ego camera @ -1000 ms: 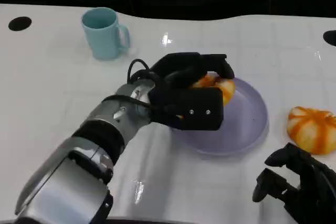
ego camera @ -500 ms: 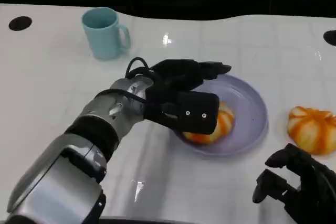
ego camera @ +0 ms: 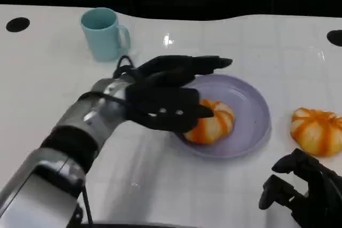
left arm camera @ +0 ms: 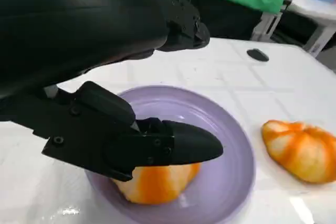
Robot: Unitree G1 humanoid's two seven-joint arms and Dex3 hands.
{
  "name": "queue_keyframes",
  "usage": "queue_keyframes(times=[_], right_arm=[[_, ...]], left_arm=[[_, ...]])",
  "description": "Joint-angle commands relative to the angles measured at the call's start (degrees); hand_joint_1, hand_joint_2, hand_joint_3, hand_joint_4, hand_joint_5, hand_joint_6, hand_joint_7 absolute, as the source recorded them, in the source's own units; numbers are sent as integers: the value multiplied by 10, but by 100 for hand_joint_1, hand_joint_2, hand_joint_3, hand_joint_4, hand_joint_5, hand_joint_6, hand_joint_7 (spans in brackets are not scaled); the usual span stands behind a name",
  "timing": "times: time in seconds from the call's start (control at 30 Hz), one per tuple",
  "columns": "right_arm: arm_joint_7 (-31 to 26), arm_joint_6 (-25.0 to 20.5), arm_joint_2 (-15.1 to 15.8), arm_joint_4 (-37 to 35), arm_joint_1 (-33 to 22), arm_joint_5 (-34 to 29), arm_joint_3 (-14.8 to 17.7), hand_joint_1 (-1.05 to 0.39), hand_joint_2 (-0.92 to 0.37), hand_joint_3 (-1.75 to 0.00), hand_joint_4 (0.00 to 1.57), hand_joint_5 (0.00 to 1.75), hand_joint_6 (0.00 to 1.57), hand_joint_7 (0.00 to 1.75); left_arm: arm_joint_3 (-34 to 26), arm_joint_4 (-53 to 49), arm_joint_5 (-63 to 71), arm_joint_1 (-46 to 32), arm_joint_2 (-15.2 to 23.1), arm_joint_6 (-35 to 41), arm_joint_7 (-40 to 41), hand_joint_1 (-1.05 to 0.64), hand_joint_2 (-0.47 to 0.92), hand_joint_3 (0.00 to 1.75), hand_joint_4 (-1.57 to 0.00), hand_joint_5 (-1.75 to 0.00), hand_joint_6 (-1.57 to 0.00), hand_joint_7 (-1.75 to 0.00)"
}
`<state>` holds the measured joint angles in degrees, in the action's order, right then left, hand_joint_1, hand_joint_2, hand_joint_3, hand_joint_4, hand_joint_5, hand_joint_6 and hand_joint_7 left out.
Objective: Grasp the bread from the table and place it into the plate.
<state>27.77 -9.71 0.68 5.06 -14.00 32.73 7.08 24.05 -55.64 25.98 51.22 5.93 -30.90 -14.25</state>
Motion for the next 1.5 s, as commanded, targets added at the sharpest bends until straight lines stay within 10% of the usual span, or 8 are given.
queue_keyframes(times=[0.03, 0.57, 0.9, 1.07, 1.5], right_arm=[[-7, -11, 5, 15, -5, 4, 4, -51, -92, -19, 73, 155, 77, 110], [-9, -9, 1, -3, 7, -3, 6, -51, -92, -19, 75, 153, 78, 109], [-18, -11, 0, -2, 12, -7, 2, -52, -92, -18, 75, 154, 81, 105], [-17, -12, 1, 0, 12, -6, 0, -52, -92, -18, 75, 154, 81, 105], [-15, -20, 3, 5, 11, 2, 1, -51, -92, -19, 75, 154, 80, 105]], left_arm=[[-53, 53, -89, -59, 21, -19, -58, -70, 92, 41, -18, -14, -19, -8], [-221, 354, -426, -368, -27, 81, -151, -54, 92, 25, -69, -79, -79, -19], [-261, 508, -603, -499, -46, 266, -186, -57, 92, 25, -69, -128, -93, -27], [-281, 523, -652, -528, -52, 328, -203, -61, 92, 38, -68, -155, -69, -99], [-302, 521, -668, -570, -71, 398, -190, -59, 92, 31, -78, -175, -56, -166]])
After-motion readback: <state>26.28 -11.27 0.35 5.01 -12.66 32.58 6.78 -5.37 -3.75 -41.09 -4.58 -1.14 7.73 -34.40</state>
